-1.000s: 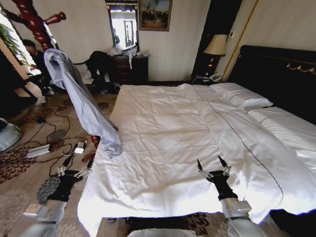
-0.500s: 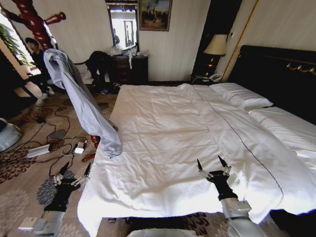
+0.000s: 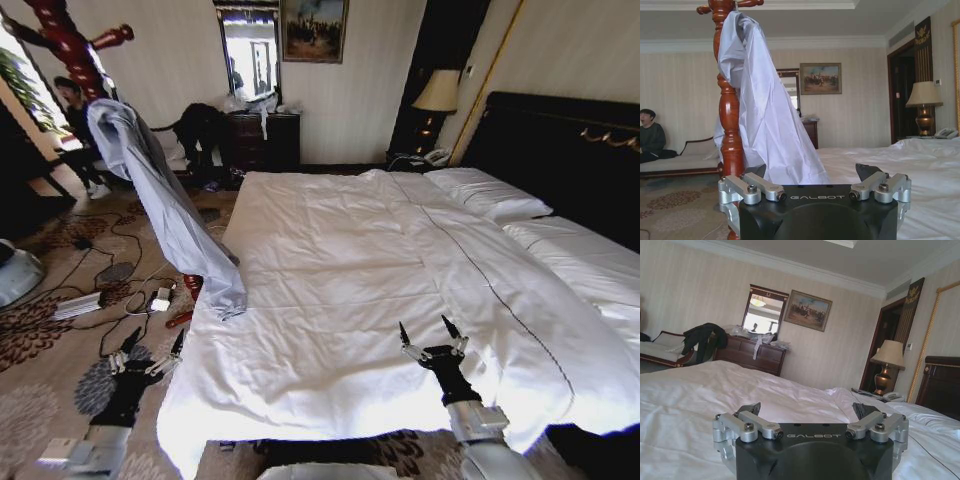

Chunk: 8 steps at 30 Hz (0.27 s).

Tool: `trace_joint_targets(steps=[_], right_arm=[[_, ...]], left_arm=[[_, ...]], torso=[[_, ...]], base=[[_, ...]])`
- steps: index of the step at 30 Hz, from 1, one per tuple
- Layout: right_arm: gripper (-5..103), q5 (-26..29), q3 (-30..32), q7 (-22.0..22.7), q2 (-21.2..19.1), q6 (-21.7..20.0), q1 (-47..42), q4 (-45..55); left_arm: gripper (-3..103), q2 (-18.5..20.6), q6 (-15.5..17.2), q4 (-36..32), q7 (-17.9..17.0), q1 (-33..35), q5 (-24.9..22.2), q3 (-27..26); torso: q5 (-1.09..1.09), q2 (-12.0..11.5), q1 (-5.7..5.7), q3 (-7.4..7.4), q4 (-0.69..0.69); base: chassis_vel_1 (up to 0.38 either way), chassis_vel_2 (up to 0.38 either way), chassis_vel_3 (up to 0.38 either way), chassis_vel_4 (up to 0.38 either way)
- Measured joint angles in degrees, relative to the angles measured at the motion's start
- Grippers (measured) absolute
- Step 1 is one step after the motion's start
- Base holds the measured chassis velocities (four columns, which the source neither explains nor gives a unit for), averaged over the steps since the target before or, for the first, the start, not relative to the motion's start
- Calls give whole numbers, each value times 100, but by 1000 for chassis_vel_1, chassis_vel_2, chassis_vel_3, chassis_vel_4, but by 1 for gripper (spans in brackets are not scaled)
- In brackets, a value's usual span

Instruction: Pick up the clothes from the bed and hang them on the clothes hanger.

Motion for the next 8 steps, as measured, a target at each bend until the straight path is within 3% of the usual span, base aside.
trace_joint_targets(steps=[8], right_arm=[[100, 0, 0, 0, 0, 0, 0, 0]], left_arm=[[100, 3, 6, 2, -4, -4, -4, 3]], torso=[[0, 0, 0, 0, 0]], base=[[0, 0, 0, 0]])
